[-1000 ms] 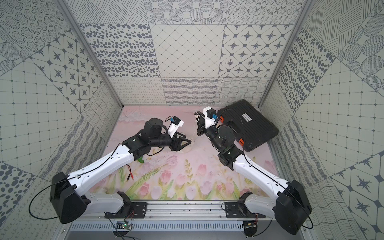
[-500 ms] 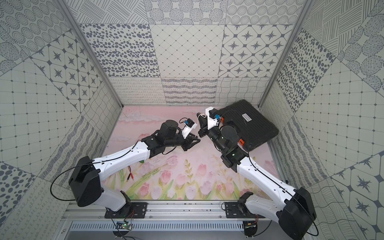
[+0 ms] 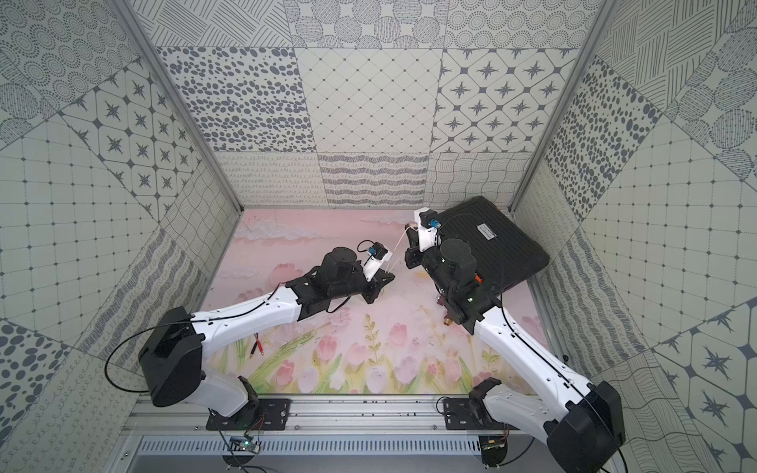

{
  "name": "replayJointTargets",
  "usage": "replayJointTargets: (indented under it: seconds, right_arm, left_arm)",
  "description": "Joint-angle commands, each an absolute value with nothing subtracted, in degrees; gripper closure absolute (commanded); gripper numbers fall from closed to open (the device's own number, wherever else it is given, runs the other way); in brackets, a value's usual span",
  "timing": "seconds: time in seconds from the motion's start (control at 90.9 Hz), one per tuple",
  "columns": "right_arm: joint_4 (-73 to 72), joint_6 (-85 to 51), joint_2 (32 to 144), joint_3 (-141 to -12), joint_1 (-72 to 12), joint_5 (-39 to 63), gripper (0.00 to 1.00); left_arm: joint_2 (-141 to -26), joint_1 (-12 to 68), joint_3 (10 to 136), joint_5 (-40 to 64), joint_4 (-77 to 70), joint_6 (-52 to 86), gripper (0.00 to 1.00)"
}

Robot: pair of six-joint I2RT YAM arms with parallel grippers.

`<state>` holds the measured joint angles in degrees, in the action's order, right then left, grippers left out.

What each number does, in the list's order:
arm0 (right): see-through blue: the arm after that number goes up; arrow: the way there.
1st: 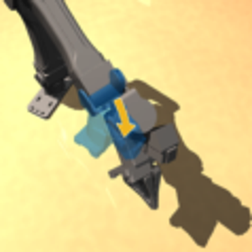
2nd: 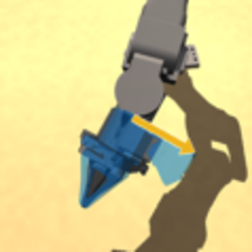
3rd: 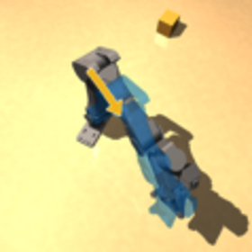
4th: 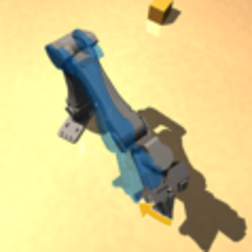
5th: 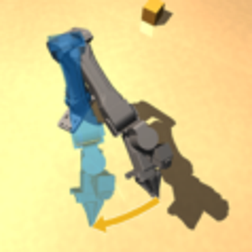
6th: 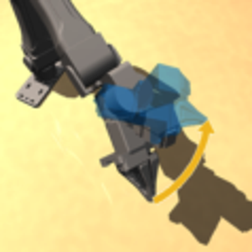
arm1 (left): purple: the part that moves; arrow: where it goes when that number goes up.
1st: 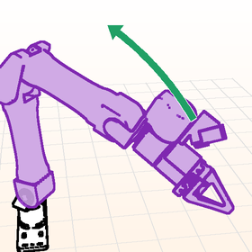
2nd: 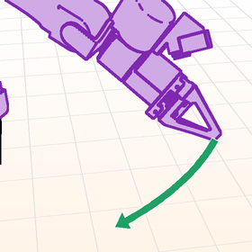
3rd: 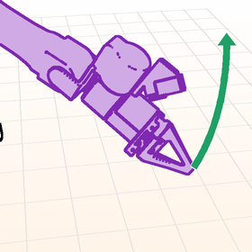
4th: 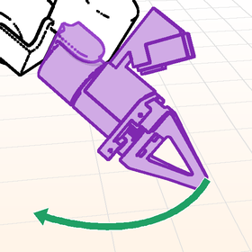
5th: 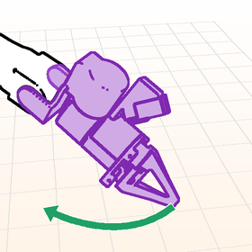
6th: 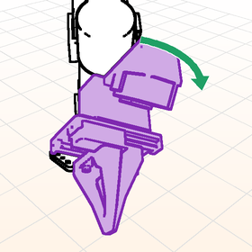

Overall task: Close the soil bag
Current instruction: Frap the soil bag at the center of the board.

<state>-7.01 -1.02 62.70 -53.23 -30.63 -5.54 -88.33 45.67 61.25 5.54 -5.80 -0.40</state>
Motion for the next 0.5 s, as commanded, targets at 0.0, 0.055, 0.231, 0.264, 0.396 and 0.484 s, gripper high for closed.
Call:
replayJointTargets:
  seconds: [0.0, 0.055, 0.231, 0.264, 0.396, 0.484]
  right_arm:
    - [-17.40, 0.33, 62.21, -60.92, -26.66, -12.11, 1.00]
    - [-17.36, 0.15, 62.96, -62.30, -26.18, -11.93, 1.00]
    - [-18.60, -0.02, 64.34, -64.52, -25.39, -13.26, 1.00]
    - [-18.77, -0.13, 64.33, -64.70, -25.10, -13.45, 1.00]
    - [-18.81, -0.42, 64.21, -65.61, -22.92, -13.46, 1.00]
    - [-18.45, -0.81, 64.07, -66.11, -20.97, -12.94, 1.00]
  left_arm:
    - [-89.16, 48.20, 59.26, -9.29, 19.35, -2.10, 1.00]
    - [-90.01, 49.58, 59.16, -11.81, 21.52, -1.74, 1.00]
    - [-97.22, 52.87, 61.45, -18.42, 28.10, 0.56, 1.00]
    - [-98.71, 53.38, 61.91, -19.41, 29.13, 1.06, 0.99]
    - [-101.91, 55.24, 61.80, -20.66, 30.19, 3.80, 0.95]
    - [-101.46, 55.28, 60.15, -20.40, 29.73, 5.44, 0.94]
